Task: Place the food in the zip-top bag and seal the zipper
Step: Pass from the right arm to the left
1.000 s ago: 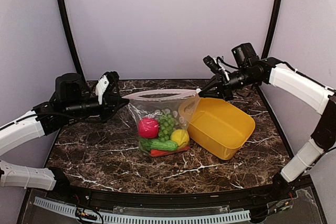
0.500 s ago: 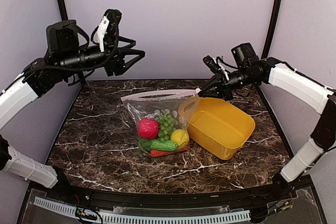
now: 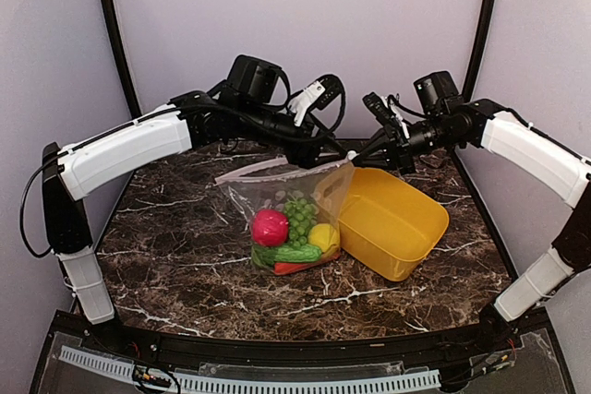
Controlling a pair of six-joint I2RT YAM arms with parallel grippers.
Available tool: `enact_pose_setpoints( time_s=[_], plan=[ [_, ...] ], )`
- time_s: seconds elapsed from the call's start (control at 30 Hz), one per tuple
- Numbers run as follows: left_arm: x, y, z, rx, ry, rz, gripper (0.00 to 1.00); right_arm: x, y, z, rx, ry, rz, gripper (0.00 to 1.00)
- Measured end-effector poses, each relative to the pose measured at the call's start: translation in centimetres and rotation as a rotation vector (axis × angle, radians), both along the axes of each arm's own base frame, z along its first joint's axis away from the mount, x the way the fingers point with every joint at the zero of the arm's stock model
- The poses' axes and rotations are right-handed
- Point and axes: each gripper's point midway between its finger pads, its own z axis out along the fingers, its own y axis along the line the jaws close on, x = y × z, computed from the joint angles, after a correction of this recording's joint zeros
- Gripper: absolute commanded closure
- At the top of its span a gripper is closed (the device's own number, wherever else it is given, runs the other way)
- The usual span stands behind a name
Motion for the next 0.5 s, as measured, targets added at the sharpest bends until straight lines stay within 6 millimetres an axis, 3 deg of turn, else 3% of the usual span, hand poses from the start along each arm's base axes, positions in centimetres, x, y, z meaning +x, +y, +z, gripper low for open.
enact_pose_setpoints(
  time_s=[0.27,0.5],
  plan=[
    [-1.4,-1.0,1.0,-0.015,0.019,-0.064,0.52,-0.1,0.1,0.0,-0.003,-0.003,0.002,1.0],
    [-1.2,-1.7,-0.7,0.014,0.044,-0.073,0.6,-0.2,0.2,0.0,-0.004,0.0,0.003,1.0]
  ],
)
